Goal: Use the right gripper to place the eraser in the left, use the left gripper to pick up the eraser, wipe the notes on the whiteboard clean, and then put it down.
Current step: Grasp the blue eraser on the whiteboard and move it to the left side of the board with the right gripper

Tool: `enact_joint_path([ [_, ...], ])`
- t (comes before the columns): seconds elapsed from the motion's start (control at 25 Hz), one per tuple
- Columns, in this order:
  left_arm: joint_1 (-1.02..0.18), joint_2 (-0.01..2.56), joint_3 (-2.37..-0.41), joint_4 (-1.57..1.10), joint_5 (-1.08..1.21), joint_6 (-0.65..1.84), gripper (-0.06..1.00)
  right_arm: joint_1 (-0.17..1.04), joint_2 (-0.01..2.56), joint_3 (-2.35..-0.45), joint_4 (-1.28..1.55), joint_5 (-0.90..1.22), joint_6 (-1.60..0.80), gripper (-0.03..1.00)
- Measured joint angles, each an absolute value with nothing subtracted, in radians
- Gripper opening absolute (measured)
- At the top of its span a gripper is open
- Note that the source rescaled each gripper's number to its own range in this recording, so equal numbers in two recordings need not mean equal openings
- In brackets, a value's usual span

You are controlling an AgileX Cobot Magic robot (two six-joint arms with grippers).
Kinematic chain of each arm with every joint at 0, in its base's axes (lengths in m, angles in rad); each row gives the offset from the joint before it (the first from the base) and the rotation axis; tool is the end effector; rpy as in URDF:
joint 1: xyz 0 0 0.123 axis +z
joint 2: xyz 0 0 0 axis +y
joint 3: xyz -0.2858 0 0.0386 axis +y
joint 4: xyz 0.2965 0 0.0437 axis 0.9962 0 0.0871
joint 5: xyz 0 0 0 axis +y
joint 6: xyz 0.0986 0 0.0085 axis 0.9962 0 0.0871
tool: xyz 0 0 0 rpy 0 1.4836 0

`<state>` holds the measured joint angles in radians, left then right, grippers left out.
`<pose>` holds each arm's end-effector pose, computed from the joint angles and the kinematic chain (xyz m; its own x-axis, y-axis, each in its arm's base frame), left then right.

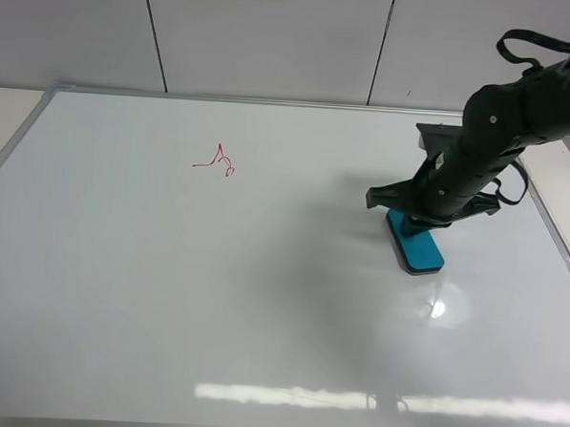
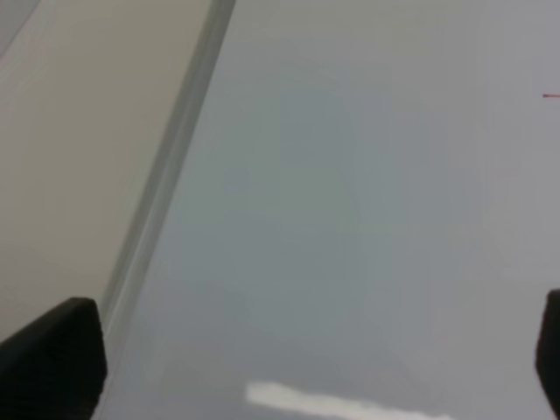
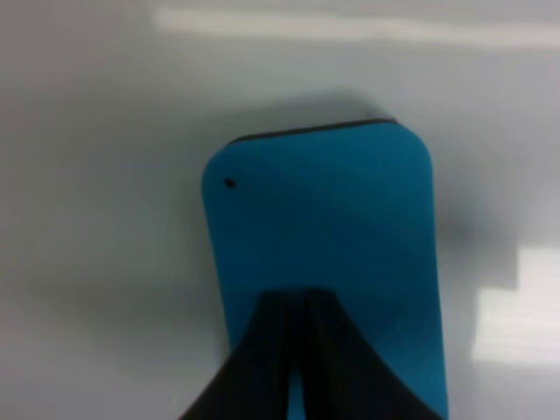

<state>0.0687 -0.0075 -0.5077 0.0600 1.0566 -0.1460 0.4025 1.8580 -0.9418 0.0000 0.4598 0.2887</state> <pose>0.0387 0.0078 0.3002 -0.4207 -0.1453 -0.8955 -0.1654 0.9828 -0.0817 0.3318 0.1413 0.0825 -0.9587 -0.0987 -0.2668 -0.1239 0.9891 0.0792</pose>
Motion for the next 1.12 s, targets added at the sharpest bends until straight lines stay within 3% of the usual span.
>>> enact_joint_path([
  [0.48,0.069,-0.007,-0.508,0.060,1.058,-0.146,1.00,0.744,1.891,-0.944,0.184,0.367,0.211,0.00],
  [0.96,0.069,-0.007,-0.508,0.060,1.058,-0.146,1.00,0.889,2.074,-1.218,0.257,0.414,0.238,0.00],
  [1.12,0.069,-0.007,-0.508,0.060,1.058,-0.146,1.00,0.916,2.154,-1.328,0.378,0.350,0.285,0.05],
])
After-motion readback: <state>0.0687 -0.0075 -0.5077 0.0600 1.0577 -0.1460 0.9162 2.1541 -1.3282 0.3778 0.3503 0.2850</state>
